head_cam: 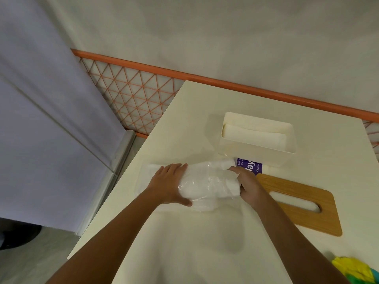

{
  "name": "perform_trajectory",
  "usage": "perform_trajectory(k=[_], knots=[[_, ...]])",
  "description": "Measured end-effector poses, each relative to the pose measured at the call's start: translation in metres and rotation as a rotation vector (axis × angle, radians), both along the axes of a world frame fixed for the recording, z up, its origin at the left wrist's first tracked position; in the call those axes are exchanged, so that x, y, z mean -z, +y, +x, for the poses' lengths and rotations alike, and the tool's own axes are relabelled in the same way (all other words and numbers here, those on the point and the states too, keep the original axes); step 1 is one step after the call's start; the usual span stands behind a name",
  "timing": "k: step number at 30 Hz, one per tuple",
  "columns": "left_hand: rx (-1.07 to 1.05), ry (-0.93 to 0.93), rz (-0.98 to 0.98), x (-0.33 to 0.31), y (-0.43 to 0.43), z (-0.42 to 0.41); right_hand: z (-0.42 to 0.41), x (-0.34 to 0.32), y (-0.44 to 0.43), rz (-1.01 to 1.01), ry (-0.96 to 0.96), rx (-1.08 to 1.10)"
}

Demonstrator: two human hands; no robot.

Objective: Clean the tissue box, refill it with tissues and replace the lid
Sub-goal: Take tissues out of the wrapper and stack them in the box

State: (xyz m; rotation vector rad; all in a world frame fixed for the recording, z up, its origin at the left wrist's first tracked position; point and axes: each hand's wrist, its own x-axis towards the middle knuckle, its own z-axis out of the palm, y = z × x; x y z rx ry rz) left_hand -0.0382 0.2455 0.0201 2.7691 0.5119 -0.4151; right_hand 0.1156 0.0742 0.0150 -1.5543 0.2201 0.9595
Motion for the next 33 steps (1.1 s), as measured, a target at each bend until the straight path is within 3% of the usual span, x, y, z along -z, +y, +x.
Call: perform_trajectory(k=[4, 7, 12, 24, 30, 33], knots=[[0.008, 0.0, 0.006, 0.0, -0.002, 0.001, -0.004, 0.013, -0.007, -0.084, 0.035, -0.036], [0.016, 0.007, 0.009, -0.001, -0.002, 0.001, -0.006, 0.016, -0.012, -0.018, 0.056, -0.098], [0.02, 0.023, 0.005, -0.003, -0.002, 0.0, -0.005, 0.002, -0.012, -0.053, -0.076, -0.208], [0.035, 0.059, -0.063, -0.012, 0.002, 0.0, 0.025, -0.052, -0.068, -0.149, -0.356, 0.0], [-0.051, -0.064, -0.122, -0.03, -0.009, 0.021, 0.037, -0.09, -0.095, -0.148, -0.457, 0.01], [-0.191, -0.191, -0.308, -0.043, -0.024, 0.043, 0.045, -0.107, -0.105, -0.114, -0.516, 0.071]])
